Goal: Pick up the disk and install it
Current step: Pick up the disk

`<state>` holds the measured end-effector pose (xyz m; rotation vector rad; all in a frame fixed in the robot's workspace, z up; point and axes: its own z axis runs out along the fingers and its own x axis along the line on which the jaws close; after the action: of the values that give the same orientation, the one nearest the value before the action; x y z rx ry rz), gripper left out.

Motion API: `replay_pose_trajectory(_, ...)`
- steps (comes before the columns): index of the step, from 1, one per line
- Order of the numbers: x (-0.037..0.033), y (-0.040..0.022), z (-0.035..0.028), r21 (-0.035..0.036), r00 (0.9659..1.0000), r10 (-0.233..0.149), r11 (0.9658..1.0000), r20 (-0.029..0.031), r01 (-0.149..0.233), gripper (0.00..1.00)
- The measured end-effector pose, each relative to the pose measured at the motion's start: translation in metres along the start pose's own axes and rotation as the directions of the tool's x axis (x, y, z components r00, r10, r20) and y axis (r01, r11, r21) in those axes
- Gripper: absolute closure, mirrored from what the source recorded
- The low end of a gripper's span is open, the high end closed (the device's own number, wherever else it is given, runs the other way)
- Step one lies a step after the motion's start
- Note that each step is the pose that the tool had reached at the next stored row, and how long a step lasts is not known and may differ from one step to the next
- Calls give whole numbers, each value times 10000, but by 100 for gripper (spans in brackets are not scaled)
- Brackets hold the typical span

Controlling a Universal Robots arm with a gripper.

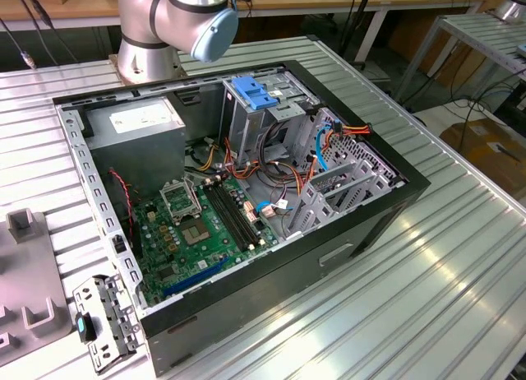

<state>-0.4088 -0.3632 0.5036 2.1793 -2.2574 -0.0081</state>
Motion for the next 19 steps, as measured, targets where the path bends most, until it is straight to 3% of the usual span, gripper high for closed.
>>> replay_pose_trajectory(4,-2,-49,0,0,10000,0,10000,1,0,63)
replay_pose_trajectory(14,26,-92,-1,0,10000,0,10000,-1,0,63)
replay_pose_trajectory(19,41,-163,0,0,10000,1,10000,-2,-1,63)
